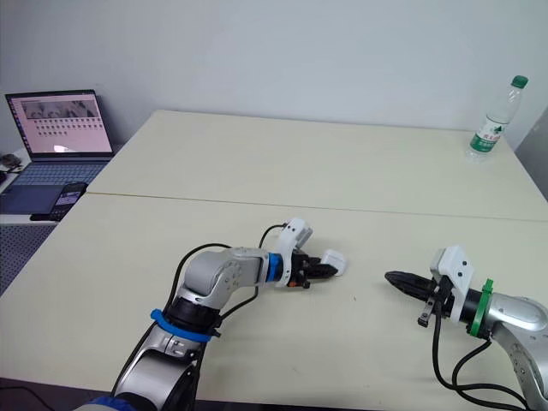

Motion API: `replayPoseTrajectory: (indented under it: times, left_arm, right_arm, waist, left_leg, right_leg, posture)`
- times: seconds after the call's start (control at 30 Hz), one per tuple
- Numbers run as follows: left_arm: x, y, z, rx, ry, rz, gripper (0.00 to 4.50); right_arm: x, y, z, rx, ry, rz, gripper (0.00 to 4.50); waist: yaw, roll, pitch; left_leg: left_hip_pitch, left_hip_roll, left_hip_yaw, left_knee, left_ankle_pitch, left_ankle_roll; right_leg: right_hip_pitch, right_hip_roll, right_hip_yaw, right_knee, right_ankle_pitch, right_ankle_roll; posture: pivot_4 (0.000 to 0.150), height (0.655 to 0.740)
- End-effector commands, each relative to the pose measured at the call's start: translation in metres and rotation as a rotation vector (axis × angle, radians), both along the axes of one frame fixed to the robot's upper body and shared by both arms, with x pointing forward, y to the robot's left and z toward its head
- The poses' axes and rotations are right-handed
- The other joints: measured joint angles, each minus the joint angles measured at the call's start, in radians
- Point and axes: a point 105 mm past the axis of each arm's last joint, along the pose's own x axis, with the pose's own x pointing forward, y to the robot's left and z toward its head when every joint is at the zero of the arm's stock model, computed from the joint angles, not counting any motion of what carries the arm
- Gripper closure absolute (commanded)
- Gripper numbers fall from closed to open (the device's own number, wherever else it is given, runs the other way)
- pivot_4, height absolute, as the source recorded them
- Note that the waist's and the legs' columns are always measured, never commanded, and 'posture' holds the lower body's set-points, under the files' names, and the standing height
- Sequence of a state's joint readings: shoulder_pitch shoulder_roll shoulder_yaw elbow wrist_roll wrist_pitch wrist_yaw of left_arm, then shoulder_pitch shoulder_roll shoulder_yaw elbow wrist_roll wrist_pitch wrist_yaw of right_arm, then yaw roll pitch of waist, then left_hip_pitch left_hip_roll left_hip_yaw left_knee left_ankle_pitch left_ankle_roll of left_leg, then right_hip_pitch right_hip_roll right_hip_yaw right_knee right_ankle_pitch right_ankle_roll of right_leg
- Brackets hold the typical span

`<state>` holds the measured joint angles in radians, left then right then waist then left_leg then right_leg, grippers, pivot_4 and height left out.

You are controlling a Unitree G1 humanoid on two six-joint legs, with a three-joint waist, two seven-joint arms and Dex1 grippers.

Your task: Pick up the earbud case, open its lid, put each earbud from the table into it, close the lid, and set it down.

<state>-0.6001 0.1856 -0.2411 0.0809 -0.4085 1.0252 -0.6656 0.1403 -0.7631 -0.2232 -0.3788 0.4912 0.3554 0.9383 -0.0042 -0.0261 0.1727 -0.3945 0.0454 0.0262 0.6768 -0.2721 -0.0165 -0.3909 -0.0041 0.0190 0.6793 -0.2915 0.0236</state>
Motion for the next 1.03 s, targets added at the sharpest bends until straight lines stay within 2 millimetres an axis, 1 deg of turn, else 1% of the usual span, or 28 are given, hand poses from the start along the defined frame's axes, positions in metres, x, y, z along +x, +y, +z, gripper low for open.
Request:
replayPoseTrajectory:
  times: [0.03, 0.07, 0.13, 0.17, 0.2, 0.23, 0.3, 0.37, 0.43, 0.47, 0.5, 0.57, 0.6, 0.67, 0.73, 0.8, 0.9, 1.03]
  left_arm:
    - [-0.001, -0.001, 0.014, -0.04, -0.113, -0.037, 1.48]
    - [0.001, 0.001, 0.017, -0.043, -0.151, -0.032, 1.11]
    - [0.007, 0.008, 0.029, -0.042, -0.316, -0.013, 0.45]
    - [0.008, 0.01, 0.034, -0.045, -0.373, -0.013, 0.12]
    - [0.01, 0.014, 0.041, -0.047, -0.444, 0.006, 0.0]
    - [0.009, 0.019, 0.047, -0.047, -0.505, 0.007, 0.0]
    - [0.007, 0.029, 0.055, -0.025, -0.622, 0.005, 0.0]
    - [0.006, 0.038, 0.057, 0.013, -0.69, 0.001, 0.0]
    - [0.005, 0.056, 0.059, 0.071, -0.784, 0.024, 0.0]
    - [0.005, 0.063, 0.059, 0.085, -0.811, 0.035, 0.0]
    - [0.005, 0.067, 0.059, 0.092, -0.826, 0.041, 0.0]
    - [-0.003, 0.084, 0.051, 0.074, -0.768, 0.053, 0.0]
    - [-0.01, 0.092, 0.046, 0.056, -0.729, 0.043, 0.0]
    - [-0.021, 0.103, 0.038, 0.022, -0.67, 0.032, 0.0]
    - [-0.034, 0.111, 0.032, -0.005, -0.654, -0.008, 0.0]
    - [-0.042, 0.116, 0.023, 0.004, -0.641, -0.034, 0.0]
    - [-0.047, 0.118, 0.015, 0.007, -0.616, -0.032, 0.0]
    - [-0.049, 0.118, 0.011, -0.004, -0.59, -0.035, 0.0]
  right_arm:
    - [0.0, -0.003, 0.005, -0.033, -0.052, 0.005, 4.5]
    - [0.0, -0.005, 0.004, -0.045, -0.054, 0.0, 4.5]
    - [0.0, -0.011, -0.001, -0.054, -0.038, -0.016, 4.5]
    - [0.0, -0.013, -0.002, -0.046, -0.03, -0.02, 4.33]
    - [-0.001, -0.014, -0.002, -0.026, -0.022, -0.025, 4.13]
    - [-0.002, -0.015, -0.002, -0.009, -0.012, -0.029, 3.9]
    - [-0.004, -0.019, -0.004, 0.006, 0.006, -0.034, 3.18]
    - [-0.006, -0.023, -0.006, 0.005, 0.013, -0.038, 2.49]
    - [-0.007, -0.03, -0.009, 0.005, 0.021, -0.053, 1.66]
    - [-0.008, -0.033, -0.011, 0.006, 0.024, -0.055, 1.34]
    - [-0.008, -0.034, -0.011, 0.006, 0.025, -0.055, 0.94]
    - [-0.01, -0.036, -0.015, 0.008, 0.026, -0.058, 0.2]
    - [-0.01, -0.037, -0.017, 0.007, 0.025, -0.061, 0.02]
    - [-0.01, -0.041, -0.022, -0.003, 0.024, -0.074, 0.02]
    - [-0.011, -0.046, -0.029, -0.021, 0.034, -0.085, 0.02]
    - [-0.012, -0.048, -0.032, -0.024, 0.034, -0.087, 0.02]
    - [-0.009, -0.051, -0.033, -0.019, 0.023, -0.1, 0.02]
    - [-0.009, -0.054, -0.033, -0.022, 0.017, -0.104, 0.02]
  waist:
    - [0.0, 0.0, 0.0]
    - [0.0, 0.0, 0.0]
    - [0.0, 0.0, 0.0]
    - [0.001, 0.0, 0.0]
    - [0.002, 0.0, 0.0]
    - [0.002, 0.0, 0.0]
    - [0.002, 0.0, 0.0]
    - [0.003, 0.0, 0.0]
    - [0.002, 0.0, 0.0]
    - [0.002, 0.0, 0.0]
    - [0.002, 0.0, 0.0]
    - [0.003, 0.001, 0.0]
    - [0.001, 0.001, 0.0]
    - [-0.001, 0.001, 0.0]
    - [0.001, 0.001, 0.0]
    - [0.002, 0.001, 0.0]
    - [0.005, 0.001, 0.0]
    - [0.005, 0.001, 0.0]
  left_leg:
    - [0.0, 0.0, 0.0, 0.0, 0.0, 0.0]
    - [0.0, 0.0, 0.0, 0.0, 0.0, 0.0]
    - [0.0, 0.0, 0.0, 0.0, 0.0, 0.0]
    - [0.0, 0.0, 0.0, 0.0, 0.0, 0.0]
    - [0.0, 0.0, 0.0, 0.0, 0.0, 0.0]
    - [0.0, 0.0, 0.0, 0.0, 0.0, 0.0]
    - [0.0, 0.0, 0.001, 0.0, 0.0, 0.0]
    - [0.0, 0.0, 0.001, 0.0, 0.0, 0.0]
    - [0.0, 0.0, 0.001, 0.0, 0.0, 0.0]
    - [0.0, 0.0, 0.002, 0.0, 0.0, 0.0]
    - [0.0, 0.0, 0.001, -0.001, 0.0, 0.0]
    - [0.0, 0.0, 0.001, -0.001, 0.0, 0.0]
    - [0.0, 0.0, 0.001, -0.001, 0.0, 0.0]
    - [0.001, 0.001, 0.002, -0.001, 0.0, 0.0]
    - [0.001, 0.002, 0.002, -0.001, 0.0, 0.0]
    - [0.001, 0.001, 0.002, -0.001, 0.0, 0.0]
    - [0.001, 0.001, 0.002, 0.0, 0.0, 0.0]
    - [0.002, 0.001, 0.003, 0.0, 0.0, 0.0]
  right_leg:
    - [0.0, 0.0, 0.0, 0.0, 0.001, -0.001]
    - [0.0, 0.0, 0.0, 0.0, 0.001, -0.002]
    - [0.0, 0.0, 0.0, 0.0, 0.002, -0.003]
    - [0.0, 0.0, 0.001, 0.0, 0.002, -0.003]
    - [0.0, 0.0, 0.001, 0.0, 0.002, -0.004]
    - [0.0, 0.0, 0.001, 0.0, 0.002, -0.004]
    - [0.0, -0.001, 0.001, 0.0, 0.002, -0.004]
    - [0.0, -0.001, 0.001, -0.001, 0.002, -0.004]
    - [0.0, -0.001, 0.001, -0.001, 0.002, -0.004]
    - [0.0, -0.001, 0.001, -0.001, 0.002, -0.004]
    - [0.0, -0.001, 0.001, -0.001, 0.002, -0.004]
    - [0.0, -0.001, 0.001, -0.001, 0.002, -0.005]
    - [0.0, -0.001, 0.001, -0.001, 0.002, -0.005]
    - [0.0, -0.001, 0.002, -0.001, 0.002, -0.005]
    - [0.0, -0.005, 0.001, -0.001, 0.002, -0.005]
    - [0.0, -0.005, 0.0, -0.001, 0.002, -0.005]
    - [0.001, -0.006, 0.0, -0.001, 0.002, -0.005]
    - [0.001, -0.006, 0.001, -0.001, 0.002, -0.004]
  posture:
    - [0.15, 0.7362]
    - [0.15, 0.7362]
    - [0.15, 0.7362]
    - [0.15, 0.7362]
    - [0.15, 0.7362]
    - [0.15, 0.7362]
    - [0.15, 0.7362]
    - [0.15, 0.7362]
    - [0.15, 0.7362]
    - [0.15, 0.7362]
    - [0.15, 0.7362]
    - [0.15, 0.7362]
    - [0.15, 0.7362]
    - [0.15, 0.7362]
    - [0.15, 0.7362]
    - [0.15, 0.7362]
    - [0.15, 0.7362]
    - [0.15, 0.7362]
